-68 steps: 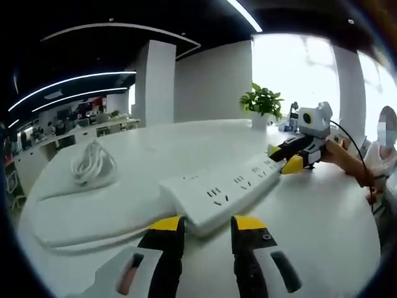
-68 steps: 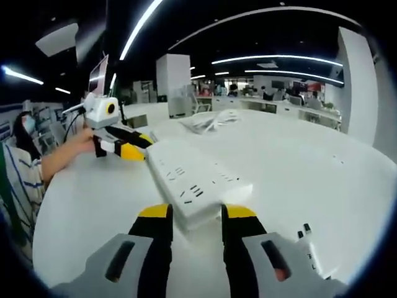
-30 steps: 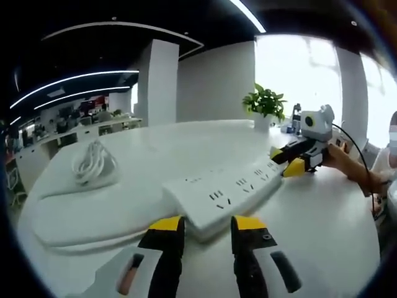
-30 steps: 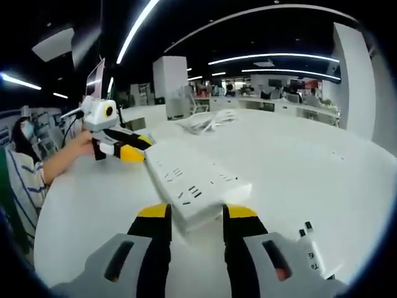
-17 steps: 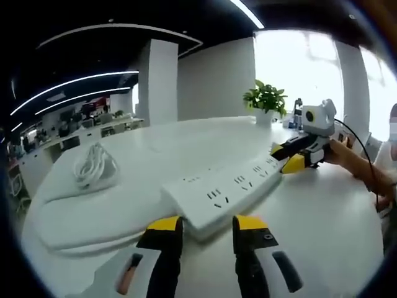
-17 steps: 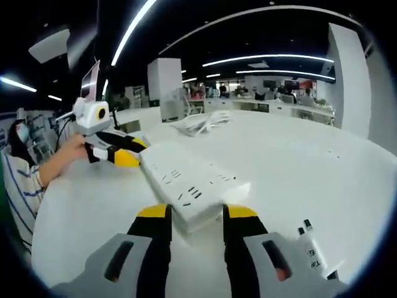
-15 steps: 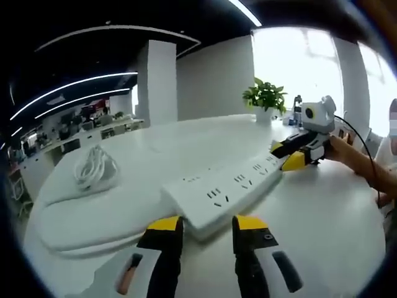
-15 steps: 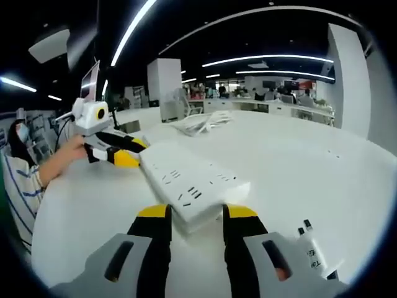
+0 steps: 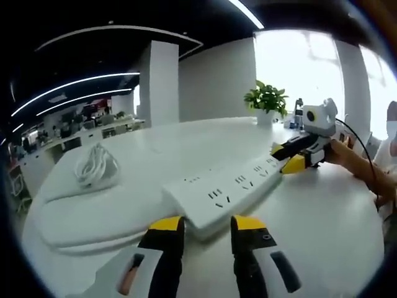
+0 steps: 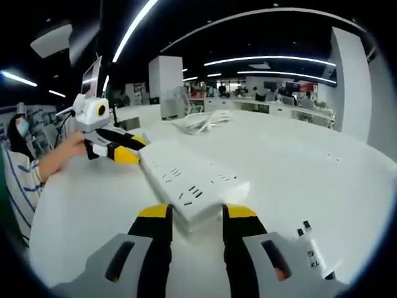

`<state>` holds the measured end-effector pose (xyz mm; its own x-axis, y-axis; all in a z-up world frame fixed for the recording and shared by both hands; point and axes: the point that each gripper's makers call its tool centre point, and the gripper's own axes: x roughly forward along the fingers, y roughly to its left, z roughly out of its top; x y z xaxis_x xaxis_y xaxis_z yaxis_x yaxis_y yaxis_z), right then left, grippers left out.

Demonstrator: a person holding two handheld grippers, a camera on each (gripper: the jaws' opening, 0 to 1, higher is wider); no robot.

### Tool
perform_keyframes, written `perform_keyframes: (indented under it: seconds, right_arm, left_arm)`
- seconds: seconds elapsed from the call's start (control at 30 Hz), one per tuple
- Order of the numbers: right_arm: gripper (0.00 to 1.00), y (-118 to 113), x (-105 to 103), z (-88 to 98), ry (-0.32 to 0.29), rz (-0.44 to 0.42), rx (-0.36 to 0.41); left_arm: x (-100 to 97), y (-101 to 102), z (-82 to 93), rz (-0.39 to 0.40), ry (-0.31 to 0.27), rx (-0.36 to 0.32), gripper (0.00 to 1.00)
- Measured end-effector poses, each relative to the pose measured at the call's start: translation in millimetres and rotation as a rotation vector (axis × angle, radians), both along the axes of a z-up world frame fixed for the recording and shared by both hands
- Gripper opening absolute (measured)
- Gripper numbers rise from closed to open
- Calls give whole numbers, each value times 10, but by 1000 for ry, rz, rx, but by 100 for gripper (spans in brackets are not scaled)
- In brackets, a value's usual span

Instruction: Straighten the power strip on the desk, plug the charger into it

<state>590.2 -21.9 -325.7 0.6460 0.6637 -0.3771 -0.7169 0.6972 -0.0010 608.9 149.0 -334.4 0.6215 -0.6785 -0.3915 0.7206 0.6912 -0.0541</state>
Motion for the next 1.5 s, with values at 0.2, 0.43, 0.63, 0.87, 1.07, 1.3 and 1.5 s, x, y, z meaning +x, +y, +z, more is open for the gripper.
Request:
perform_keyframes:
  seconds: [0.2, 0.43, 0.63, 0.87, 1.07, 1.3, 1.5]
  right_arm:
    - [31, -8, -80, -21, 4, 7, -5]
    - [30, -23, -85, -25, 11, 22, -33]
    - [29, -43, -124, -63, 15, 32, -32]
    - [29, -62, -162, -75, 14, 45, -53]
    - [29, -108, -171, -82, 21, 61, -50]
    - [28, -142, -183, -78, 20, 63, -52]
    - [28, -185, -203, -78, 11, 63, -74]
  left_arm:
    - [-52, -35, -2, 0, 1, 1, 30]
    - [-121, -38, -9, -3, 1, -2, 30]
    - [-159, -41, -16, 0, 5, -9, 29]
    - [-193, -64, -20, -8, 7, -9, 29]
    - [-208, -89, -19, -16, 15, -15, 29]
    - [-228, -125, -16, -22, 21, -20, 28]
    - [-278, -175, -18, -34, 19, -19, 28]
